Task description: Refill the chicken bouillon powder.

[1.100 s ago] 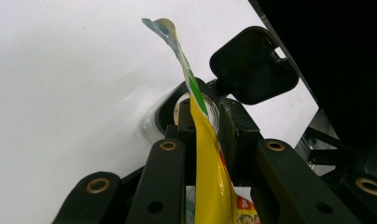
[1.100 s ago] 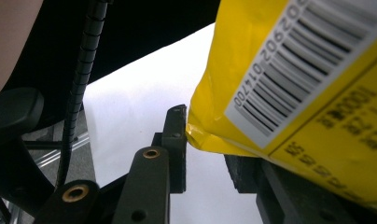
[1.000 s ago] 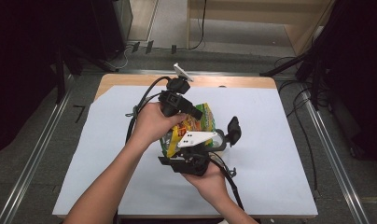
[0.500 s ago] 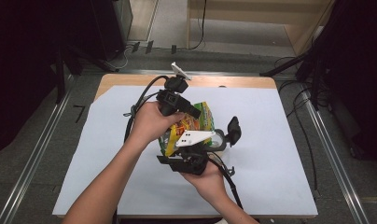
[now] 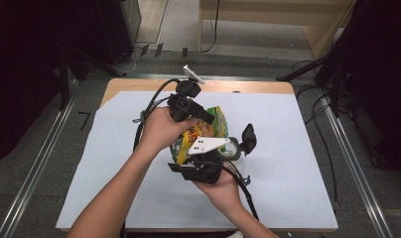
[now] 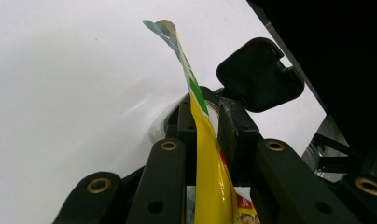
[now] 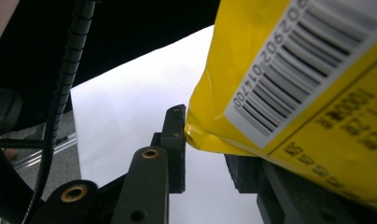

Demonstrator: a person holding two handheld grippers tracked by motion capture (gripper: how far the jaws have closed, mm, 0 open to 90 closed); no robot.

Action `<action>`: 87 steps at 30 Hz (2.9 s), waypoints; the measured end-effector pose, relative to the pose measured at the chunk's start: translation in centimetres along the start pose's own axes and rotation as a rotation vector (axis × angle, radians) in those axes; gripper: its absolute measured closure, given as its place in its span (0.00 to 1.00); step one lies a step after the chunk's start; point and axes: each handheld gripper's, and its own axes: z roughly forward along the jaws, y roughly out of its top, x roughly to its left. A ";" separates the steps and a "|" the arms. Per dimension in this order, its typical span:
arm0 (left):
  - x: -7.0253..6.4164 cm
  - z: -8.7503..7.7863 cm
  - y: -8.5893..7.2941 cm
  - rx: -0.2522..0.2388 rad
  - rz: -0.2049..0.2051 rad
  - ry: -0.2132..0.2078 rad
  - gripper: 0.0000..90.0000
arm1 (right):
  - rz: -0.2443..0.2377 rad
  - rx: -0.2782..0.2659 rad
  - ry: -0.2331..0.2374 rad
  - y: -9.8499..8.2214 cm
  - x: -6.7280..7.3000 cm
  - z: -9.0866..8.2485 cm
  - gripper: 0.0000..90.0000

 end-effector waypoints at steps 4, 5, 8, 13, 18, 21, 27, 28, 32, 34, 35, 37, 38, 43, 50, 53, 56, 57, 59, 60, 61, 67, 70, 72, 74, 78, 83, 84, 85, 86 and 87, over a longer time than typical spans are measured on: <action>0.0 0.1 0.2 -0.006 0.007 0.006 0.88 | -0.001 -0.001 -0.010 0.0 -0.2 -0.1 0.80; -0.1 0.1 0.2 -0.006 0.007 0.007 0.88 | 0.000 0.000 -0.011 0.0 -0.3 -0.1 0.80; -0.1 0.2 0.3 -0.005 0.004 0.010 0.89 | 0.002 0.000 -0.016 0.0 -0.4 -0.2 0.79; 0.2 0.3 0.5 0.003 -0.008 0.010 0.89 | 0.009 -0.003 -0.014 0.0 -0.5 -0.2 0.79; 0.2 0.4 0.5 0.001 -0.006 0.015 0.89 | 0.012 0.000 -0.014 0.0 -0.5 -0.2 0.79; 0.2 0.4 0.5 0.000 -0.006 0.016 0.89 | 0.011 0.003 -0.016 -0.1 -0.6 -0.2 0.79; 0.2 0.5 0.5 0.001 -0.006 0.016 0.89 | 0.012 0.003 -0.017 -0.1 -0.6 -0.2 0.79; 0.2 0.5 0.5 0.002 -0.007 0.016 0.89 | 0.012 0.004 -0.018 -0.1 -0.6 -0.2 0.79; 0.2 0.5 0.5 0.005 -0.004 0.018 0.89 | 0.012 0.004 -0.018 -0.1 -0.6 -0.2 0.79; 0.1 0.5 0.5 0.005 -0.003 0.018 0.89 | 0.012 0.004 -0.018 -0.1 -0.6 -0.2 0.79; 0.1 0.5 0.5 0.005 -0.003 0.019 0.89 | 0.012 0.003 -0.018 -0.1 -0.6 -0.2 0.79; 0.1 0.5 0.5 0.008 -0.001 0.019 0.89 | 0.013 0.004 -0.018 -0.1 -0.6 -0.2 0.79; 0.1 0.5 0.5 0.008 0.000 0.019 0.89 | 0.013 0.003 -0.018 -0.1 -0.6 -0.2 0.79; 0.1 0.5 0.5 0.009 0.001 0.020 0.89 | 0.015 0.005 -0.018 -0.1 -0.6 -0.2 0.79; 0.1 0.5 0.5 0.008 0.001 0.020 0.89 | 0.015 0.004 -0.018 -0.1 -0.6 -0.2 0.79; 0.1 0.5 0.5 0.008 0.001 0.021 0.89 | 0.016 0.005 -0.018 -0.1 -0.6 -0.2 0.79; 0.0 0.5 0.5 0.008 0.001 0.021 0.89 | 0.016 0.004 -0.018 -0.1 -0.6 -0.2 0.79; 0.0 0.6 0.5 0.008 0.000 0.022 0.89 | 0.017 0.005 -0.018 -0.1 -0.6 -0.2 0.79; 0.0 0.6 0.5 0.009 0.000 0.022 0.89 | 0.019 0.006 -0.018 -0.1 -0.6 -0.2 0.79; 0.0 0.6 0.5 0.009 0.000 0.022 0.89 | 0.019 0.006 -0.018 -0.1 -0.6 -0.2 0.79; 0.0 0.6 0.5 0.009 0.000 0.022 0.89 | 0.019 0.006 -0.018 -0.1 -0.6 -0.2 0.79; 0.0 0.6 0.5 0.009 0.000 0.022 0.89 | 0.021 0.006 -0.017 -0.1 -0.6 -0.2 0.79; 0.0 0.6 0.5 0.010 0.000 0.022 0.89 | 0.022 0.007 -0.017 -0.1 -0.6 -0.2 0.79; 0.0 0.6 0.5 0.009 0.000 0.023 0.89 | 0.021 0.006 -0.017 -0.1 -0.6 -0.2 0.79; 0.0 0.6 0.5 0.010 0.001 0.023 0.89 | 0.021 0.006 -0.017 -0.1 -0.6 -0.2 0.79; 0.0 0.6 0.5 0.009 -0.001 0.023 0.89 | 0.021 0.006 -0.017 -0.1 -0.6 -0.2 0.79; 0.0 0.6 0.5 0.010 0.000 0.024 0.89 | 0.018 0.005 -0.018 -0.1 -0.6 -0.2 0.79; 0.0 0.6 0.5 0.010 0.000 0.024 0.89 | 0.017 0.005 -0.018 -0.1 -0.6 -0.2 0.79; 0.0 0.6 0.5 0.010 0.000 0.024 0.89 | 0.017 0.006 -0.018 -0.1 -0.6 -0.2 0.79; 0.0 0.6 0.5 0.010 0.000 0.024 0.89 | 0.017 0.006 -0.018 -0.1 -0.6 -0.2 0.79; 0.0 0.6 0.5 0.010 0.001 0.025 0.89 | 0.017 0.006 -0.018 -0.1 -0.6 -0.2 0.79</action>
